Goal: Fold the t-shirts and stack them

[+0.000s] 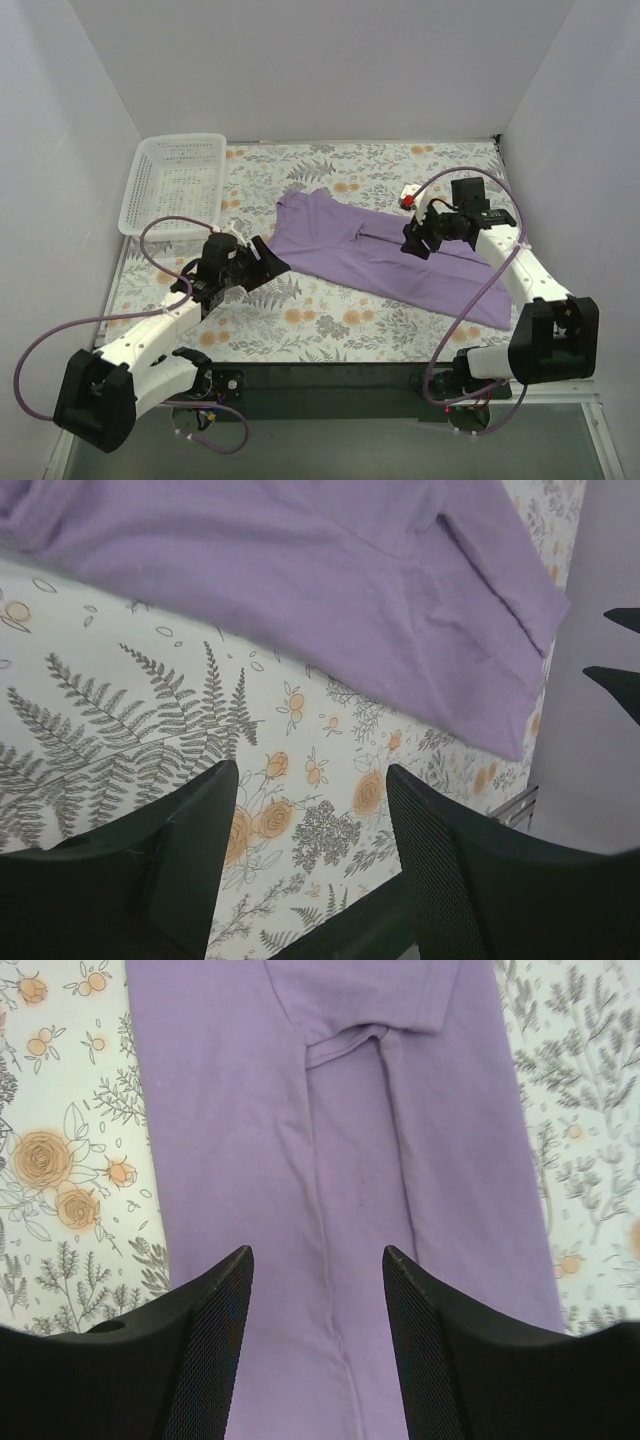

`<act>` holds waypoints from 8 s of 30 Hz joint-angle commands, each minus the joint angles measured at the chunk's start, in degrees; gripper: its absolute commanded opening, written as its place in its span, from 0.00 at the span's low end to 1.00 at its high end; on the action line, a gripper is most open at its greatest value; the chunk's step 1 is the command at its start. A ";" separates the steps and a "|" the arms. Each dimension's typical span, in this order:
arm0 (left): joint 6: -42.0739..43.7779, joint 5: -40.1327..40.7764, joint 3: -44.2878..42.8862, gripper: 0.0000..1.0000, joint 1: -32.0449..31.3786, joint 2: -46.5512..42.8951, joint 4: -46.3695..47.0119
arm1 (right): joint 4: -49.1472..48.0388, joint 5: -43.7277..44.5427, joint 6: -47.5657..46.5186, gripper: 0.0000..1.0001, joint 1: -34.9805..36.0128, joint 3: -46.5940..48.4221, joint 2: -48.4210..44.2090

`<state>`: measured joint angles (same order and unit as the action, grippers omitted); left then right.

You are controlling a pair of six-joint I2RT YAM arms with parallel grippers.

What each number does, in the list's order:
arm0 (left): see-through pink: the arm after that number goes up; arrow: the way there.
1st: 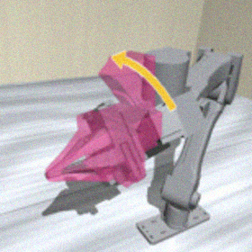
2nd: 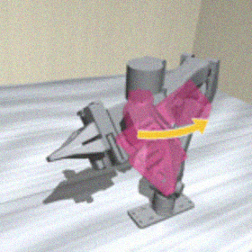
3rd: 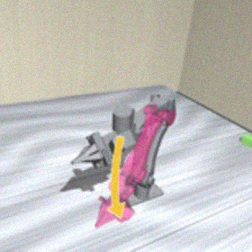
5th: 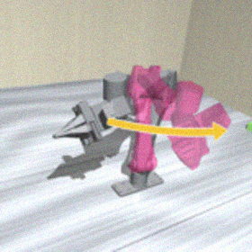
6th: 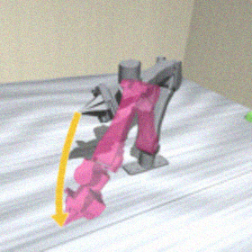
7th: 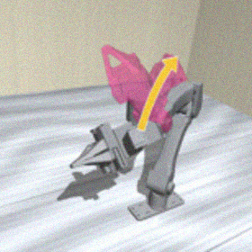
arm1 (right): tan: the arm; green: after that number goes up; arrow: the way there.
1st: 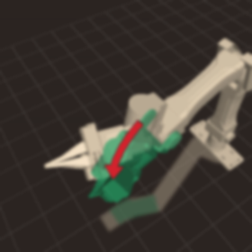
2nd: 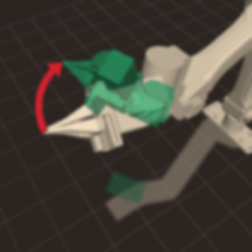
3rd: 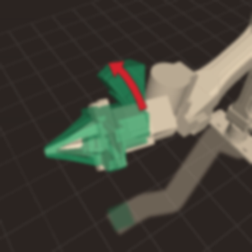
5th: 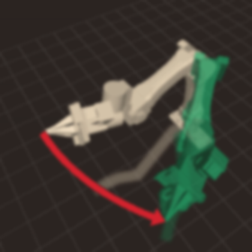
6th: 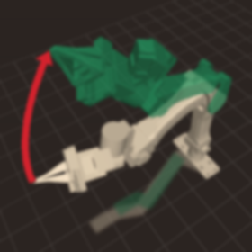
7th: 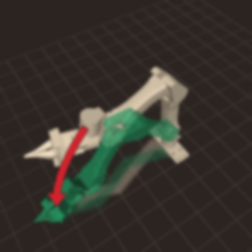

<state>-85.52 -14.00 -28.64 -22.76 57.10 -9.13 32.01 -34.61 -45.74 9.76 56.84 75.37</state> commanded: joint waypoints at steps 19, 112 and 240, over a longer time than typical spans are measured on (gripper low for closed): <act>-17.67 29.63 -16.17 0.41 -5.27 32.89 -11.44 | -4.76 -20.49 4.16 0.63 -11.08 -9.90 -3.39; -34.02 25.33 -29.27 0.37 -31.99 50.56 -7.22 | 2.53 -6.69 -2.95 0.69 -18.46 -16.41 -10.33; 14.50 -5.42 -2.91 0.68 4.13 -3.14 -4.50 | -7.05 -10.73 51.61 0.59 -10.99 67.75 70.32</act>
<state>-72.16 -18.33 -31.24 -18.92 53.43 -14.57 25.54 -43.66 4.71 -0.78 116.40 141.58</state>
